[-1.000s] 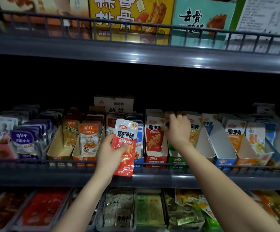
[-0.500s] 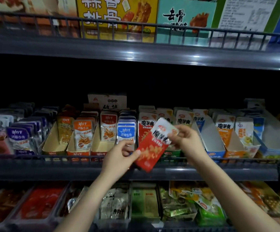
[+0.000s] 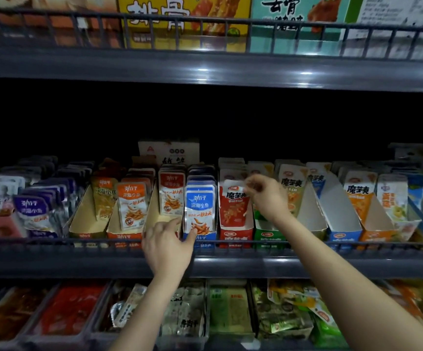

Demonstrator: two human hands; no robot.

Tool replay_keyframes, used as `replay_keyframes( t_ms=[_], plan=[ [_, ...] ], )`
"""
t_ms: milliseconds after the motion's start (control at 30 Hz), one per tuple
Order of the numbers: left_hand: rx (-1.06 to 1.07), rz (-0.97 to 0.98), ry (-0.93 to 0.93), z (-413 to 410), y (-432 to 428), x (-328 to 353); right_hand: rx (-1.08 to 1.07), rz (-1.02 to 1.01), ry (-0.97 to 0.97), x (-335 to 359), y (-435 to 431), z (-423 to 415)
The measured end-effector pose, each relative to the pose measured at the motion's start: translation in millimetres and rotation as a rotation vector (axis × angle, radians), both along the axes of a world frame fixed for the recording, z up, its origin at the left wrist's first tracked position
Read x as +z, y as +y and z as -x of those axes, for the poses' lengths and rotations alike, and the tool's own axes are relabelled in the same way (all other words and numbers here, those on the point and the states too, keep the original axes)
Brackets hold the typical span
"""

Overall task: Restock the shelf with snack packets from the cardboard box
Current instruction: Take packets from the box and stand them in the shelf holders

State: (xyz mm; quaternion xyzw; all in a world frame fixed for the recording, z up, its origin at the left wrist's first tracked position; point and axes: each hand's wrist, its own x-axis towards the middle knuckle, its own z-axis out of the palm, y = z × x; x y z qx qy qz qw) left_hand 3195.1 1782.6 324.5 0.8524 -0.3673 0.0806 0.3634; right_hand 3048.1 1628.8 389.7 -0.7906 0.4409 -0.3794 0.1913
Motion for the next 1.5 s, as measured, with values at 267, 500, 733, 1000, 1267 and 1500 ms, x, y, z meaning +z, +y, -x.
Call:
replay_keyframes(
  t_ms=[267,500,733,1000,1267,1500],
  plan=[
    [-0.002,0.068,0.039,-1,-1,-8,-0.168,0.119,0.152,-1,-16,-17],
    [-0.004,0.076,-0.005,-3,-1,-12,-0.234,0.164,0.171,-5,-20,-25],
    [0.000,0.023,-0.052,-3,-1,-9,-0.219,0.247,0.173,-2,-11,-11],
    [-0.008,-0.013,-0.214,16,61,-21,-0.232,0.000,-0.186,-30,69,55],
    [-0.017,-0.192,-0.177,27,163,-98,-0.155,-0.285,-0.177,-121,172,107],
    [-0.097,-0.373,-0.020,40,224,-191,-0.030,-0.639,0.033,-258,237,131]
  ],
)
